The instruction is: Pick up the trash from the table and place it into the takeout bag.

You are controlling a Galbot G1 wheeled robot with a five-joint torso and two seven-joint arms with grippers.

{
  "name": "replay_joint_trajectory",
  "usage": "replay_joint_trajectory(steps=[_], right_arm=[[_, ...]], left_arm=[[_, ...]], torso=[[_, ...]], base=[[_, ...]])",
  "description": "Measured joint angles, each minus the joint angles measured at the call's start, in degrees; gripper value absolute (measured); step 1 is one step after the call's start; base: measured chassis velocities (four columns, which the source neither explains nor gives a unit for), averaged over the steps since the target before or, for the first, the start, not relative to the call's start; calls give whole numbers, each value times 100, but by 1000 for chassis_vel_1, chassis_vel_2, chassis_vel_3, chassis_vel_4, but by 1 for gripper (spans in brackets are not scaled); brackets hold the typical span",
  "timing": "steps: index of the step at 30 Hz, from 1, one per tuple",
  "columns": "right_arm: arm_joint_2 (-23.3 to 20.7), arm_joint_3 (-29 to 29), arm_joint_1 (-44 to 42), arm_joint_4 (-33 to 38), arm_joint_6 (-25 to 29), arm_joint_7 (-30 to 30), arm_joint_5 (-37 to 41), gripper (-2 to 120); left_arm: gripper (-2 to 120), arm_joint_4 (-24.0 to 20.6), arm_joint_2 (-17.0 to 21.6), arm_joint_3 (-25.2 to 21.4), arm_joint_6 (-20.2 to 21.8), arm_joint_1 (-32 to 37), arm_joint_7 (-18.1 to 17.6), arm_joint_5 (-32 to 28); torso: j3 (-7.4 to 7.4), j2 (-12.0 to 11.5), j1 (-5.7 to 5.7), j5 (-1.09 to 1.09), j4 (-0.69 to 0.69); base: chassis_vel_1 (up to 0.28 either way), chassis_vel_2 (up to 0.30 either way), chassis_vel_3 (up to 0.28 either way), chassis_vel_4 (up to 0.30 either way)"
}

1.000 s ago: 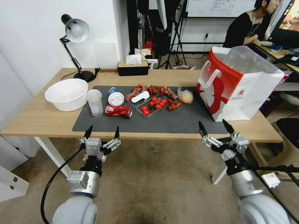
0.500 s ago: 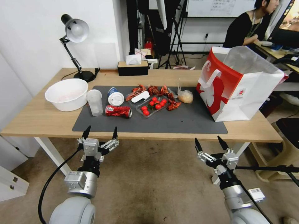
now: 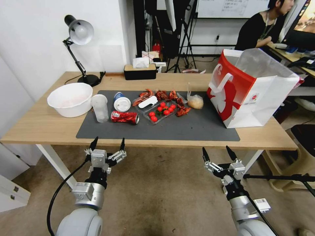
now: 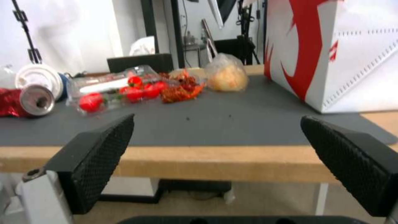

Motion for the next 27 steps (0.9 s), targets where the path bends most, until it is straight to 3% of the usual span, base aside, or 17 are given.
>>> replay_joint_trajectory(steps=[18, 27], right_arm=[[-77, -195, 299, -159, -267, 223, -57, 100], [-401, -503, 1402, -56, -1187, 1096, 726, 100]], left_arm=[[100, 334, 27, -15, -163, -90, 29, -88], [100, 359, -5, -11, -153, -137, 43, -70]], torso=[[0, 0, 0, 0, -1], [1, 0, 1, 2, 5]], base=[[0, 0, 0, 0], [0, 0, 0, 0]])
